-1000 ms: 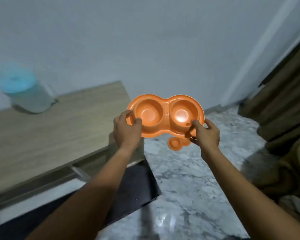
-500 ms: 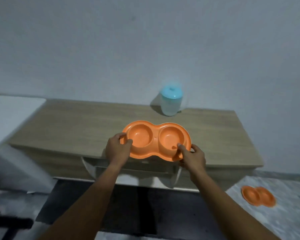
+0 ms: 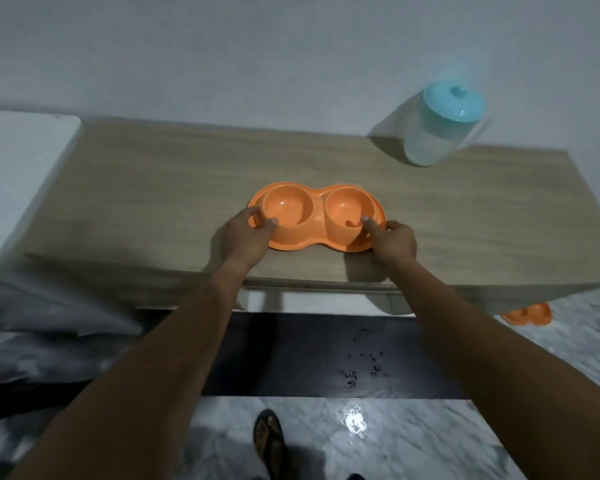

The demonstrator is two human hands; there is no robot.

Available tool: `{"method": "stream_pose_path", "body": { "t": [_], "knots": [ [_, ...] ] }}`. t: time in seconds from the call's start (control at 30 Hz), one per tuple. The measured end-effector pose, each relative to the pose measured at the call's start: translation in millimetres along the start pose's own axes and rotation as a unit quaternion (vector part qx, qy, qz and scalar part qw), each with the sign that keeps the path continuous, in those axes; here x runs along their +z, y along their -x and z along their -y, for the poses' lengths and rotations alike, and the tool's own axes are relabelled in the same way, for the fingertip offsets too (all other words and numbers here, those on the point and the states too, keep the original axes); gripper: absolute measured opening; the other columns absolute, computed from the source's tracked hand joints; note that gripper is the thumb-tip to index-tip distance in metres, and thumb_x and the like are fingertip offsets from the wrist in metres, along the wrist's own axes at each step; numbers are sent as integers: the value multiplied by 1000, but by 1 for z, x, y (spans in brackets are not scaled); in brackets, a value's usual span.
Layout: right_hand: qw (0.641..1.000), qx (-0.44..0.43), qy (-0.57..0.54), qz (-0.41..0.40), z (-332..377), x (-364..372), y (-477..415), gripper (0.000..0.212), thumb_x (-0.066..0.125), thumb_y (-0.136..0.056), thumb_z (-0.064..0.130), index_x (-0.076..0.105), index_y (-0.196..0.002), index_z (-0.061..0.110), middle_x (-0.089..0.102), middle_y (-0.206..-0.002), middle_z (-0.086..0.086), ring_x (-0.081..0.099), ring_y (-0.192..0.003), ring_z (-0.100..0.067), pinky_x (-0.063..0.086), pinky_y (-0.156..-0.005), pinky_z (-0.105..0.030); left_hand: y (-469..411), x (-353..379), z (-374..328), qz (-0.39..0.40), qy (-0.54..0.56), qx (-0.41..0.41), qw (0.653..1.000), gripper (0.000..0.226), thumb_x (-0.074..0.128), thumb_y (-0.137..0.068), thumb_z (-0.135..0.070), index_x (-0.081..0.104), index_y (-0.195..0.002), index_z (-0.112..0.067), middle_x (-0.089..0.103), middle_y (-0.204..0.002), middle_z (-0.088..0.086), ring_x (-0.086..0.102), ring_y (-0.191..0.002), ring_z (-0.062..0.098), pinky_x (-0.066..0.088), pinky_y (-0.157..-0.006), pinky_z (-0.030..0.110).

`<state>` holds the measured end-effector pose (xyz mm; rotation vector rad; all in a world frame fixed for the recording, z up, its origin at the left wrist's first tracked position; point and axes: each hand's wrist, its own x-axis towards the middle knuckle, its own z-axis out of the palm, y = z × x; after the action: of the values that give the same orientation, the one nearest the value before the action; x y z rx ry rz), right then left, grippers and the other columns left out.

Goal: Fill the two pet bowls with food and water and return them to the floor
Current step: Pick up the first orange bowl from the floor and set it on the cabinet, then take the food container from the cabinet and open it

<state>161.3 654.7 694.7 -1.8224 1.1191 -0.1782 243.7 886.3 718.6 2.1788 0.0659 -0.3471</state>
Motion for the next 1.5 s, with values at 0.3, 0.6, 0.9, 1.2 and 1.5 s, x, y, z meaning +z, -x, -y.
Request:
{"method": "stream_pose_path", "body": {
  "t": [0.3,0.6,0.9,1.2,1.5],
  "knots": [
    [996,-60,-16,-70,-26,8,69,64,66,-95,50,55,-145,12,52,-141,-19,61,-113,-31,44,-93,-32,17,-23,54,57,-196,61,977,66,60,-88,-53,46,-146,-26,37,-157,0,31,-144,29,27,-117,41],
    [998,-42,-13,45,-113,67,138,23,72,-92,33,71,-109,19,66,-115,-2,64,-109,-24,41,-82,-30,24,-38,94,13,-297,102,949,58,46,-93,-58,44,-145,-32,29,-160,-5,21,-147,30,19,-117,53],
    [994,-43,2,98,-137,145,99,38,80,-86,33,67,-121,26,63,-131,1,65,-110,-24,50,-92,-32,-6,-24,147,-129,-323,216,912,60,29,-95,-64,37,-148,-37,29,-160,-5,17,-149,29,11,-119,54],
    [997,-24,-33,61,-172,179,84,34,80,-87,29,67,-118,24,64,-131,0,68,-103,-23,46,-81,-26,55,64,227,-111,-173,337,919,52,60,-91,-27,50,-142,-22,29,-160,5,22,-150,24,23,-115,50],
    [989,-107,-76,72,-164,206,20,42,82,-83,6,62,-119,10,70,-107,-9,68,-100,-25,54,-86,-22,-19,112,197,-13,13,29,999,37,48,-101,-30,59,-119,1,56,-124,17,52,-106,22,37,-72,10]
  ]
}}
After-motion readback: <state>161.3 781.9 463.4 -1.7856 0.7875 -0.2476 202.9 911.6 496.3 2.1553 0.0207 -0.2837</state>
